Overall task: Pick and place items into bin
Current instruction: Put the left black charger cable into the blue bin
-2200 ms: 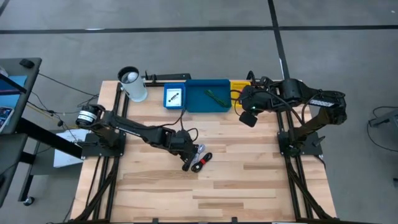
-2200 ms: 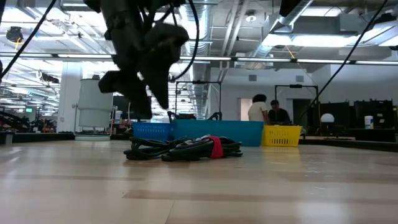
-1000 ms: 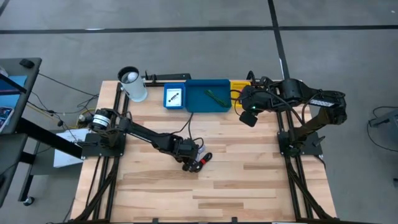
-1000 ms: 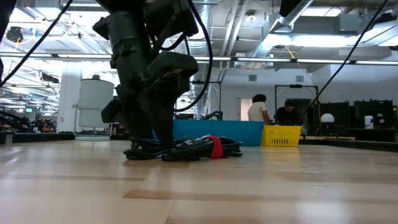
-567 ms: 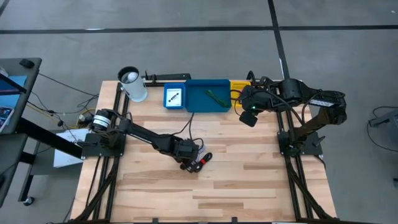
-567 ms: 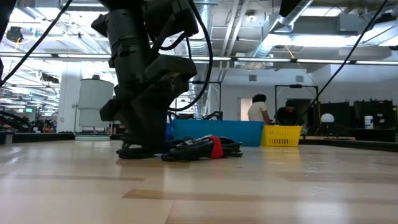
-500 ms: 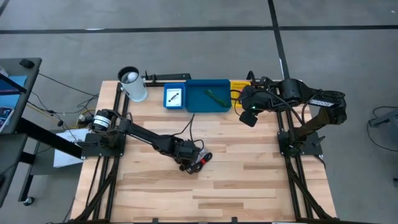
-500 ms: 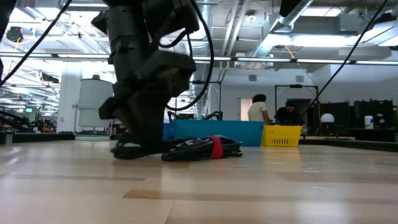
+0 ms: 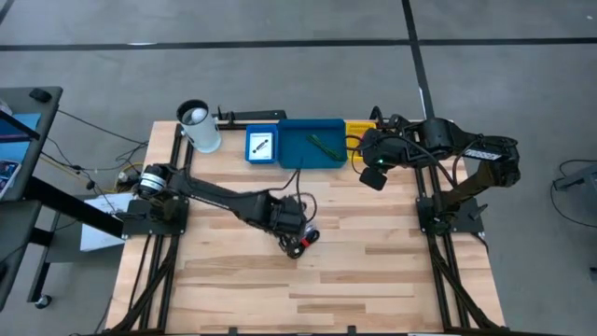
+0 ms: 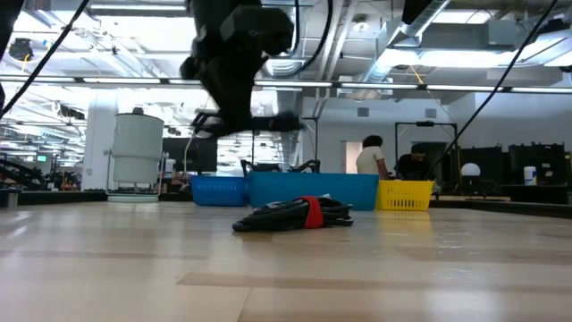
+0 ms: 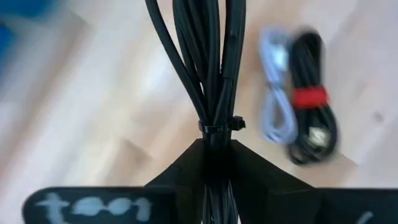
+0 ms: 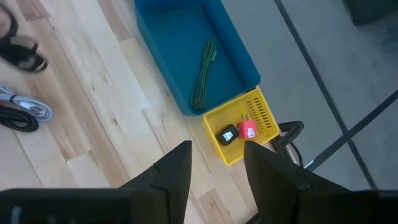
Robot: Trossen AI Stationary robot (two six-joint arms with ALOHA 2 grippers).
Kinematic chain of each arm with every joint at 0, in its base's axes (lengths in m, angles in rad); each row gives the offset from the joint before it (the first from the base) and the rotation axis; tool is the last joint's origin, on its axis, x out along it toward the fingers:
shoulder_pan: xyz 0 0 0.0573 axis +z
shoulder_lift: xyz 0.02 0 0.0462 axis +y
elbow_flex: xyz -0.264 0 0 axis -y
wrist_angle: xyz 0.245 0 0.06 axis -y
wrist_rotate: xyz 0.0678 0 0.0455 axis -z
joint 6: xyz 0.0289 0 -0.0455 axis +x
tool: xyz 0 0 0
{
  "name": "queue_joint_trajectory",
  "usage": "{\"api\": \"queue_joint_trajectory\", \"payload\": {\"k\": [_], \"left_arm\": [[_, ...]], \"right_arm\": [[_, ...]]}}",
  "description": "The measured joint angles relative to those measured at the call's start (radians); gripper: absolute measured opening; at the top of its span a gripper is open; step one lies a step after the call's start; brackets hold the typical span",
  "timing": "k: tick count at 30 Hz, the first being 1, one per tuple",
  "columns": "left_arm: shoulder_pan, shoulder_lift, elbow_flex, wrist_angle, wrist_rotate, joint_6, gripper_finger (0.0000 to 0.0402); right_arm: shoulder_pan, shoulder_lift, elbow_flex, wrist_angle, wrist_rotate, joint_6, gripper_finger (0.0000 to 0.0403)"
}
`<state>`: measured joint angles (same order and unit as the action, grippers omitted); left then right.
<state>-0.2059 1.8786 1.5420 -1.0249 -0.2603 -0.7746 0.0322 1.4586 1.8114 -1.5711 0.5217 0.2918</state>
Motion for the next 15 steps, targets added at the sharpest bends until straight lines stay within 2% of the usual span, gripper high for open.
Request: {"api": "queue_joint_trajectory", "payload": {"k": [5,11,15], "left_arm": [[0.07,-0.002,0.129,-0.134,-0.145,0.128,0.0033],[0.204,-0.002,0.217,-0.153,-0.232,0.353,0.0029],[0.316,-0.003,0.228,-0.116,-0.249,0.516,0.0033]], "right_arm": [[0.0,0.0,0.0,0.0,0.0,-0.008,0.0143],[-0.002,0.0,0.0,0.0,0.002,-0.035,0.0139],[-0.004,0.0,0.0,0.0,0.003,-0.056,0.0141]]}}
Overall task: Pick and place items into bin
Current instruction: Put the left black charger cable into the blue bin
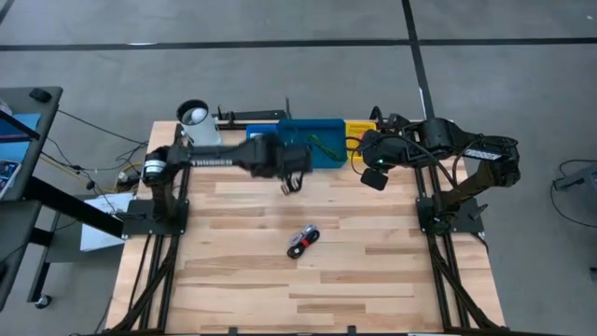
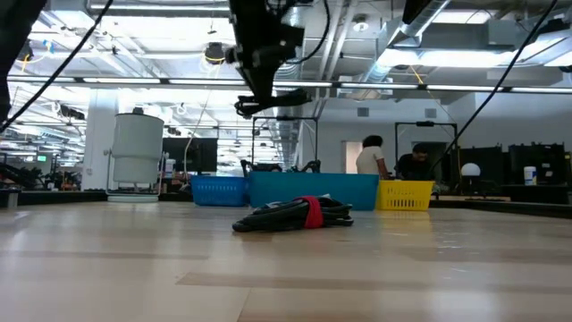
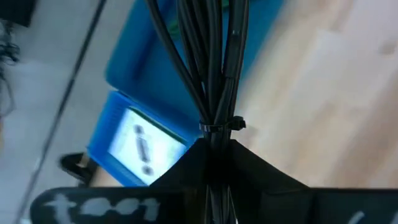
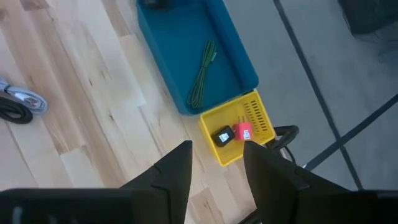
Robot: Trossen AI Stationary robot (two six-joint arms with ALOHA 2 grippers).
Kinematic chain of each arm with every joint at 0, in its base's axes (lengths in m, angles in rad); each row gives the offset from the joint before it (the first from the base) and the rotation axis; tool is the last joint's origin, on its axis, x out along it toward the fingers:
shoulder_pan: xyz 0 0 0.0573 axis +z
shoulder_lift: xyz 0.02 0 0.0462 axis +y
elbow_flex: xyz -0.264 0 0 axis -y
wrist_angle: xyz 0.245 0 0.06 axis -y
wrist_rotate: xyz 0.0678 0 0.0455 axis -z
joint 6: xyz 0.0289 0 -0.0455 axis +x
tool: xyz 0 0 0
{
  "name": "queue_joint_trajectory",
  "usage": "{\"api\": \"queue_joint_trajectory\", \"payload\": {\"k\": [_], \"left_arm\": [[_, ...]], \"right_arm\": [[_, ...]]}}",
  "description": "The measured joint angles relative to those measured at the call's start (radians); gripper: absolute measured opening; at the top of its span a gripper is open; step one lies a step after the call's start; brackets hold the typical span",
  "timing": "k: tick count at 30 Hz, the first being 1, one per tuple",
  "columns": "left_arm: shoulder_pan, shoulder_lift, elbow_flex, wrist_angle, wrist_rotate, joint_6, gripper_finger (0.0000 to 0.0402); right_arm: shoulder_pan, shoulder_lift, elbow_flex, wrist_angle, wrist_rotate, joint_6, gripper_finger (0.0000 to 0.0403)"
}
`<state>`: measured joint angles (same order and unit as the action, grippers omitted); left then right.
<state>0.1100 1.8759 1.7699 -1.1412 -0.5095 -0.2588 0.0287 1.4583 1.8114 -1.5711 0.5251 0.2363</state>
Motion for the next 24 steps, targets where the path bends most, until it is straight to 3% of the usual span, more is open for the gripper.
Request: {"api": "queue_joint_trajectory", "payload": {"k": [7,15,19,24], "left_arm": [[0.171,0.0,0.0,0.143,0.012,0.276,0.0033],[0.289,0.011,0.0,0.303,0.195,0.566,0.0033],[0.314,0.032,0.0,0.306,0.262,0.647,0.0036],[0.318,0.054,-0.001,0.321,0.258,0.678,0.0036]], "right_arm": [[-0.013,0.0,0.0,0.001,0.0,-0.057,0.0139],[-0.025,0.0,0.0,0.001,0.0,-0.079,0.0139],[-0.024,0.0,0.0,0.001,0.0,-0.079,0.0137],[-0.024,0.0,0.0,0.004,-0.001,-0.079,0.0138]]}}
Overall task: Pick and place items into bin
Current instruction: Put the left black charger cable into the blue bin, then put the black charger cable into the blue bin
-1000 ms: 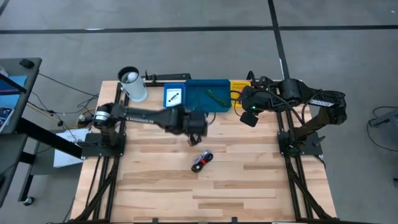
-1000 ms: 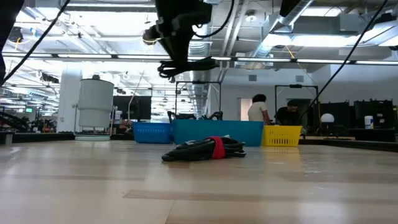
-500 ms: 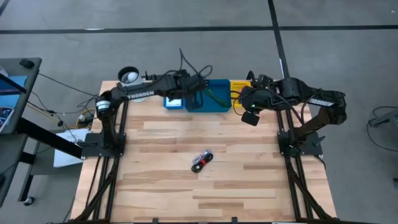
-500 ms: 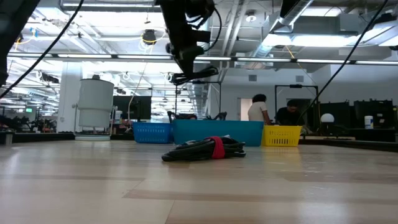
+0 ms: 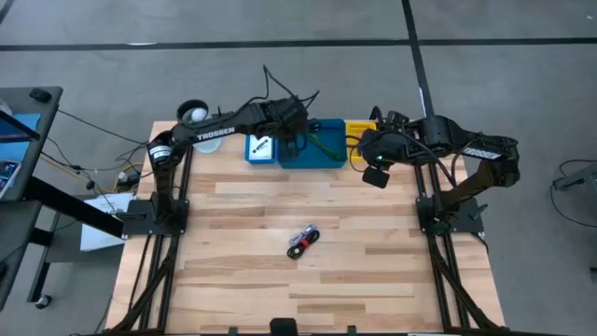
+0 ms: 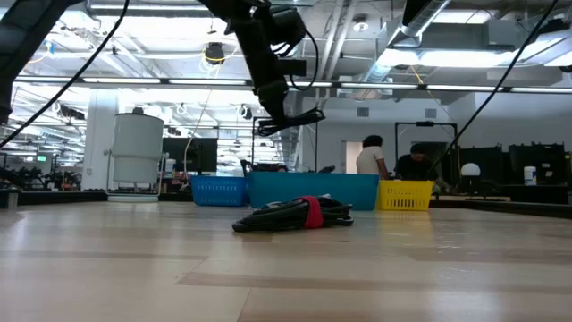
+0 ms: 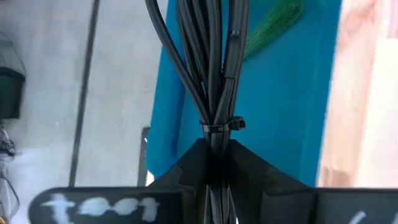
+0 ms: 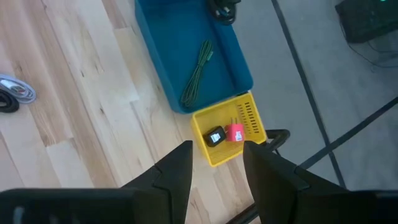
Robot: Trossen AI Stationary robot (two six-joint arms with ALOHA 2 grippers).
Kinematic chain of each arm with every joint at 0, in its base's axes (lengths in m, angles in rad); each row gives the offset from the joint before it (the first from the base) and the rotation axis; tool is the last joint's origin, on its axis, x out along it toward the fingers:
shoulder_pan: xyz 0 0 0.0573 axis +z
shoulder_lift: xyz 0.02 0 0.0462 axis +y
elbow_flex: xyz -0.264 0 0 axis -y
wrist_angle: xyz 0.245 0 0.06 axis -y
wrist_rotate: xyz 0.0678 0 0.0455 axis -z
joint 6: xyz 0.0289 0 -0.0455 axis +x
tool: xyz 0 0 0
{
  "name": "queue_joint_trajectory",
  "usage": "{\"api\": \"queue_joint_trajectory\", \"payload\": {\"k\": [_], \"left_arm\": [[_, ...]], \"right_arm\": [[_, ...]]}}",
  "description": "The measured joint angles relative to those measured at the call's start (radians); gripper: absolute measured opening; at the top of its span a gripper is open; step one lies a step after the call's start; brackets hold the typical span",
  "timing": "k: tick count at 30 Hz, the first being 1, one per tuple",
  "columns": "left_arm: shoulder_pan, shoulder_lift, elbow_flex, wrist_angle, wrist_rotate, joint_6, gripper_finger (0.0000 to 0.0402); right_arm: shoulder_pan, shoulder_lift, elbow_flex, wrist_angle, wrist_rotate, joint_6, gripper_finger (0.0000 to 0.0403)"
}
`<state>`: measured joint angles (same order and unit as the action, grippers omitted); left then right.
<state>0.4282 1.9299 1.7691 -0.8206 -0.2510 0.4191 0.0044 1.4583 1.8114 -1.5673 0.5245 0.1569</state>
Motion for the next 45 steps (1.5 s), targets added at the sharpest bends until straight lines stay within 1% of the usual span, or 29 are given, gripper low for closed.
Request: {"api": "queue_joint_trajectory", "payload": {"k": [6,10,13,17,21,24,28,31,33,39,42,44,45], "left_arm": [[0.0,0.005,0.0,0.059,-0.015,0.011,0.0037],[-0.003,0.005,0.0,0.083,-0.074,0.029,0.0041],[-0.003,0.005,0.0,0.079,-0.094,0.059,0.006],[-0.003,0.005,0.0,0.084,-0.099,0.09,0.0105],[-0.004,0.005,0.0,0.078,-0.105,0.087,0.0145],[-0.011,0.003,0.0,0.071,-0.109,0.033,0.0161],[-0.035,-0.029,0.0,0.029,-0.15,-0.022,0.0166],[-0.054,-0.082,0.0,0.023,-0.21,-0.091,0.0167],[-0.064,-0.132,0.0,0.023,-0.222,-0.146,0.0167],[-0.104,-0.338,0.0,-0.024,-0.215,-0.295,0.0167],[-0.124,-0.449,0.0,-0.063,-0.19,-0.366,0.0167],[-0.141,-0.522,0.0,-0.09,-0.173,-0.413,0.0167],[-0.149,-0.559,0.0,-0.101,-0.169,-0.431,0.0167]], "right_arm": [[0.0,0.0,0.0,0.006,-0.001,0.0,0.0141],[0.0,0.001,0.0,0.009,-0.001,0.0,0.0139],[0.0,0.002,0.0,0.011,-0.001,0.0,0.0138],[0.0,0.002,0.0,0.028,-0.001,0.018,0.0141],[0.0,0.002,0.0,0.079,-0.002,0.018,0.0142],[0.0,0.002,0.0,0.099,-0.003,0.02,0.014],[0.009,0.002,0.0,0.099,-0.003,0.062,0.0137],[0.021,0.002,0.0,0.101,-0.004,0.079,0.0138],[0.031,0.002,0.0,0.11,-0.005,0.084,0.0139],[0.062,0.006,-0.005,0.122,-0.006,0.189,0.0135],[0.077,0.022,-0.039,0.154,-0.011,0.217,0.0134],[0.085,0.021,-0.089,0.201,-0.046,0.226,0.0134],[0.087,0.025,-0.122,0.25,-0.084,0.224,0.0133]]}}
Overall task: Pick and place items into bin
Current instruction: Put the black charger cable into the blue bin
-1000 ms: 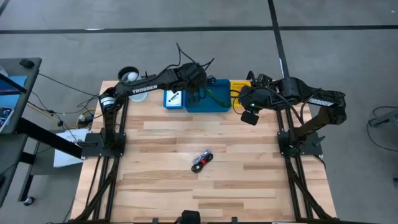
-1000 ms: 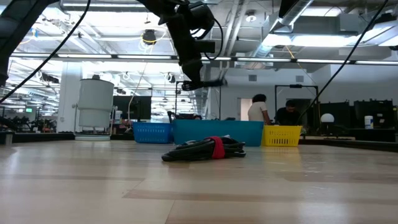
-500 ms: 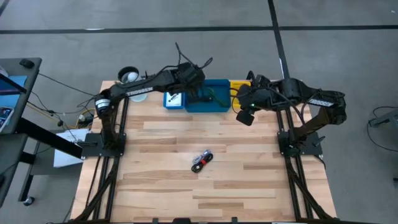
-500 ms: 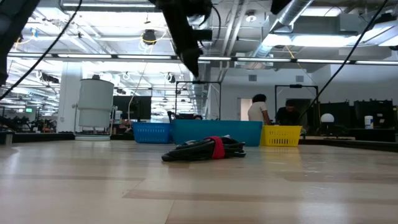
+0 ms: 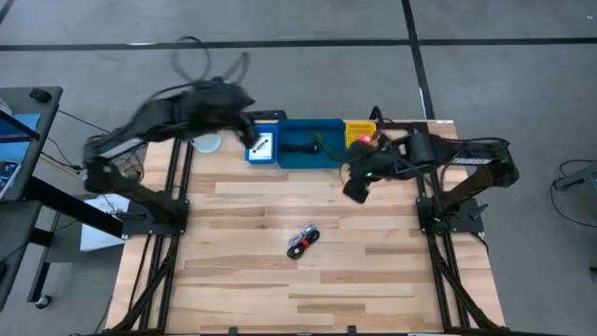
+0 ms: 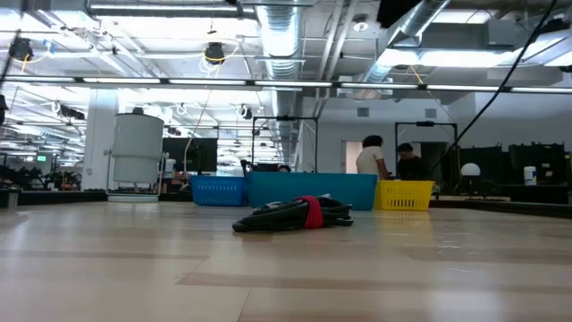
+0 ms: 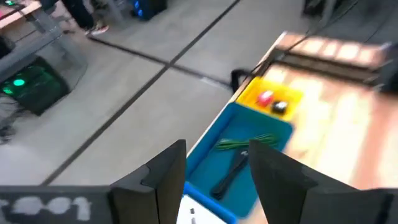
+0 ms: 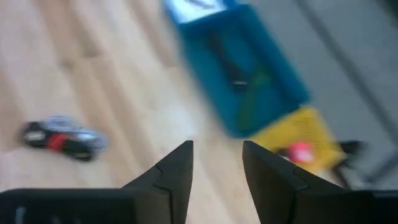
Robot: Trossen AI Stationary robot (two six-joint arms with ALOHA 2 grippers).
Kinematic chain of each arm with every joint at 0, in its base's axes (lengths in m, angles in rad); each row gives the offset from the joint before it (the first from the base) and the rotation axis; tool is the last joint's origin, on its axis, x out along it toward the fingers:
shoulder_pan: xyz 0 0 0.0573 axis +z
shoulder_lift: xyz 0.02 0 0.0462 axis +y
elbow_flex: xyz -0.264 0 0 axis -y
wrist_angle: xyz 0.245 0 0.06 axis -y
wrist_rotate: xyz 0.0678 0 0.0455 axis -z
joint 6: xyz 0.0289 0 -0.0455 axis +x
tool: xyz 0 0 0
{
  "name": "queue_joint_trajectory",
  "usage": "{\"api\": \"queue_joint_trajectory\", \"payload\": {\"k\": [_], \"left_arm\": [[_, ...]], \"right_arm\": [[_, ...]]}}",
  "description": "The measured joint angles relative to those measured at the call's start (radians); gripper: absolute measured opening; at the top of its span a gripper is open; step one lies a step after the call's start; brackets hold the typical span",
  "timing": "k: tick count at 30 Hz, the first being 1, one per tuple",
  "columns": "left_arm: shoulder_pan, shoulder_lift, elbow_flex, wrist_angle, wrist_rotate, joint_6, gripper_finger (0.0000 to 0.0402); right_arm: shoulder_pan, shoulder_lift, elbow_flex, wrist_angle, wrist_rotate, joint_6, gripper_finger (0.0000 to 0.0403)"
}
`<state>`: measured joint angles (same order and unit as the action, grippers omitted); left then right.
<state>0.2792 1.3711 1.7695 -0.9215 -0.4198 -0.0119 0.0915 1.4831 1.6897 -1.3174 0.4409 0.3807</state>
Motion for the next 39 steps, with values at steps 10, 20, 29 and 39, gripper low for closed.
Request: {"api": "queue_joint_trajectory", "payload": {"k": [10,20,29,39], "left_arm": [[-0.104,-0.288,0.0,-0.092,0.018,-0.077,0.0167],[-0.119,-0.469,-0.007,-0.22,0.014,-0.166,0.0167],[-0.119,-0.574,-0.084,-0.212,-0.005,-0.191,0.0167],[-0.119,-0.599,-0.156,-0.222,-0.007,-0.205,0.0167]], "right_arm": [[0.013,0.071,-0.308,0.503,-0.363,-0.271,0.0118],[0.064,0.294,-0.335,0.523,-0.391,-0.352,0.0127],[0.113,0.482,-0.238,0.542,-0.395,-0.377,0.013],[0.095,0.52,-0.212,0.555,-0.395,-0.467,0.0133]]}}
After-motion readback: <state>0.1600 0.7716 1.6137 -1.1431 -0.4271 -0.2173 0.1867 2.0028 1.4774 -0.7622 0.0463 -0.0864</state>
